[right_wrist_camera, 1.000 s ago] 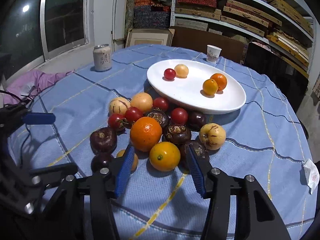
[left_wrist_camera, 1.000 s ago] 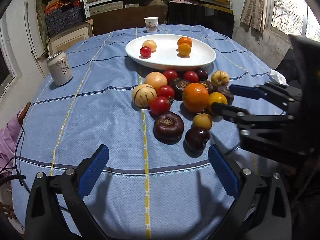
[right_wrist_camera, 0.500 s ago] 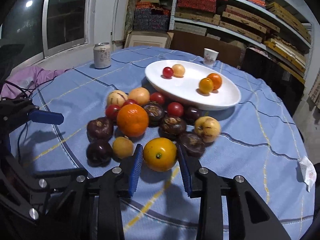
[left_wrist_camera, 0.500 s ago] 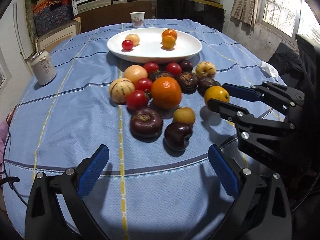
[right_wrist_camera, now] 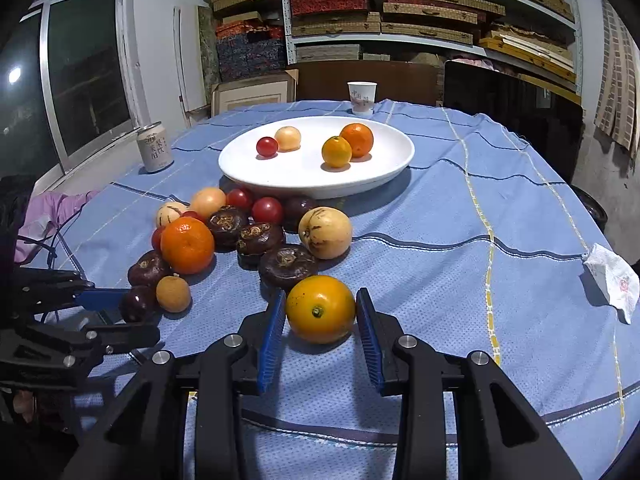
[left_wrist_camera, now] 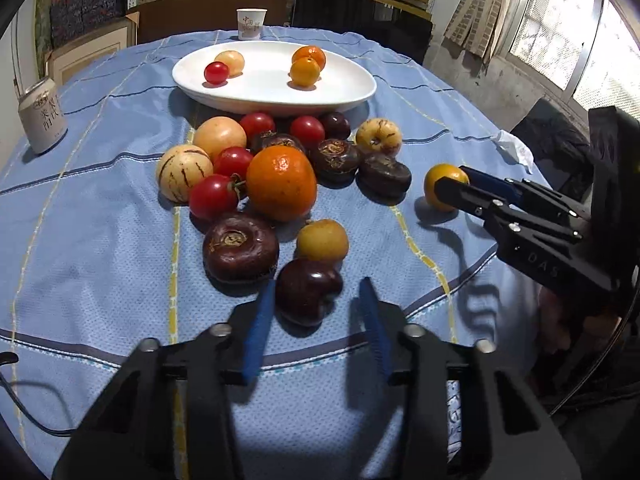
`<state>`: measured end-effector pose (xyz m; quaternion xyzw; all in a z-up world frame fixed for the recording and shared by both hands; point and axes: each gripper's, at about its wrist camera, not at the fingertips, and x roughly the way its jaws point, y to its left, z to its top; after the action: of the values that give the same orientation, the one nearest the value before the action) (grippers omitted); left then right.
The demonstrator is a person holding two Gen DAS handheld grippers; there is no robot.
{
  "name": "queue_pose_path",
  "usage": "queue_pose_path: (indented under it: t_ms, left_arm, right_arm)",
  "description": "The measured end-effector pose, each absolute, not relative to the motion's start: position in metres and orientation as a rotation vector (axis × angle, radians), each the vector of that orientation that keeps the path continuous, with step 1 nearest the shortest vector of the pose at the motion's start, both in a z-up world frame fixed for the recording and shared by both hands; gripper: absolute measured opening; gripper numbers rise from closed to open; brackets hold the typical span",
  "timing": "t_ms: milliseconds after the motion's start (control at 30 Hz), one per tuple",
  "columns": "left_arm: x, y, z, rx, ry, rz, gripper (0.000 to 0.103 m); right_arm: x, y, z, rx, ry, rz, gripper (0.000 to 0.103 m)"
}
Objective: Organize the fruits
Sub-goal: 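Grasp a small yellow-orange citrus with the right tool while the left tool grasps a dark purple fruit, then carry both fruits onto the white plate and open both tools to release them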
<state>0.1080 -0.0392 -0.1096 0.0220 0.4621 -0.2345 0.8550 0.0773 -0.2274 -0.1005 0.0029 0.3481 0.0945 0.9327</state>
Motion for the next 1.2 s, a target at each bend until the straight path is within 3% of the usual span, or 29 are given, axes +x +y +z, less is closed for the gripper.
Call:
queue_pose_path:
  t_ms: [1200]
  left_arm:
    - [0.105, -0.02, -0.075, 0.125, 0.848, -0.316, 0.032]
  right_arm:
    - [0.079, -0.225, -0.094, -0.016, 0.728, 0.165, 0.036]
